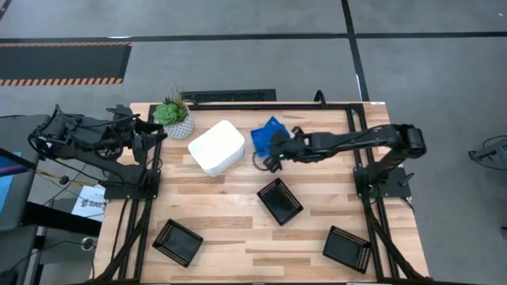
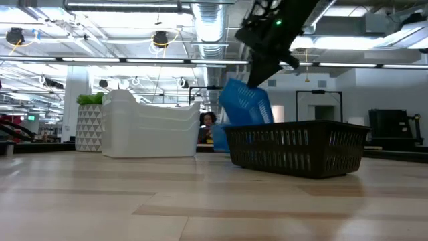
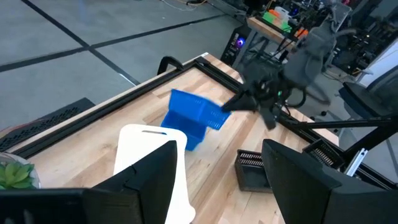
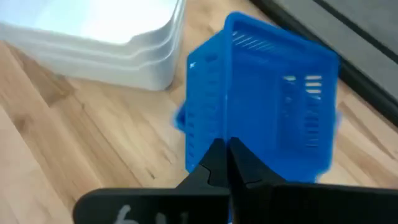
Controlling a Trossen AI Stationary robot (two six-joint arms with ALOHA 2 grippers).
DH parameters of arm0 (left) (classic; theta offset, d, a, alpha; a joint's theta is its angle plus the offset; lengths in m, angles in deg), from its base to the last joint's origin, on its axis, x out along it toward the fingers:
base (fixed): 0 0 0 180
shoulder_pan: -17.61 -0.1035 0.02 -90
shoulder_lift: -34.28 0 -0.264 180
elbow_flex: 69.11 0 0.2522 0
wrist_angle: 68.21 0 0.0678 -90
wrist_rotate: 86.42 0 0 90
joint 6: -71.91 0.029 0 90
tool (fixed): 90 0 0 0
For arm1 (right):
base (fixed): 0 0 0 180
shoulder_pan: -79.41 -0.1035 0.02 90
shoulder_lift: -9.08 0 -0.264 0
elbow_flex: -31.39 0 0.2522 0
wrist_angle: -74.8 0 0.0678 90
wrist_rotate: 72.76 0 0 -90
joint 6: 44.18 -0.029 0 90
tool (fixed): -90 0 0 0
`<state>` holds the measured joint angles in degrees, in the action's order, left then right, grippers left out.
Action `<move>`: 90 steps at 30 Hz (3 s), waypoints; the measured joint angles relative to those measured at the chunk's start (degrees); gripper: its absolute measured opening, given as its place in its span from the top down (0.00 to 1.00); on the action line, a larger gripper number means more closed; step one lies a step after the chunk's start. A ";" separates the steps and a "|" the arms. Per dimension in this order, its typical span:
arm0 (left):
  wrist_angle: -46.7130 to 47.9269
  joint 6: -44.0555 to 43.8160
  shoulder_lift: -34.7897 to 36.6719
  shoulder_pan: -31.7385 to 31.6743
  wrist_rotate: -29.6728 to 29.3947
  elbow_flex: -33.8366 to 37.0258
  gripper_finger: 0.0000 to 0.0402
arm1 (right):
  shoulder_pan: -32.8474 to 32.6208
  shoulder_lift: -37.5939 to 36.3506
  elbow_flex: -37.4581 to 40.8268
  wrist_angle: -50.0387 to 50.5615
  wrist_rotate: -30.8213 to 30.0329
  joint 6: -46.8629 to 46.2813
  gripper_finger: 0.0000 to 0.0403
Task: Stack baskets by color
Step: Stack the right blue bin on the blue bins
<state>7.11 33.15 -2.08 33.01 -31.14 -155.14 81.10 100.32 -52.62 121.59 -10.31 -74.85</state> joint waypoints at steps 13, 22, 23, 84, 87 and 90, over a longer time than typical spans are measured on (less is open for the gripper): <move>0.01 0.00 -0.02 0.00 1.05 0.00 0.44 | -1.95 19.39 -25.49 25.39 -4.33 -0.71 0.95; 0.02 0.00 -0.02 0.00 1.40 0.00 0.44 | 0.06 24.20 -33.09 28.61 -5.68 2.56 0.69; 0.02 0.00 -0.02 0.00 1.41 0.00 0.44 | 0.41 23.91 -33.09 28.56 -5.75 3.07 0.66; 0.70 -0.90 -0.02 0.00 2.36 0.00 0.44 | 14.52 7.71 -8.79 17.94 23.30 69.59 0.66; 0.68 -0.93 0.00 0.00 2.34 0.00 0.44 | 14.12 9.41 -8.79 17.48 21.70 69.80 0.67; 0.68 -1.33 0.00 -0.02 2.36 0.00 0.44 | 14.16 9.40 -8.81 17.14 21.63 70.01 0.69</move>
<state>7.78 31.82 -2.08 32.99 -28.78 -155.14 95.26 109.72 -61.44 138.73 11.32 -4.85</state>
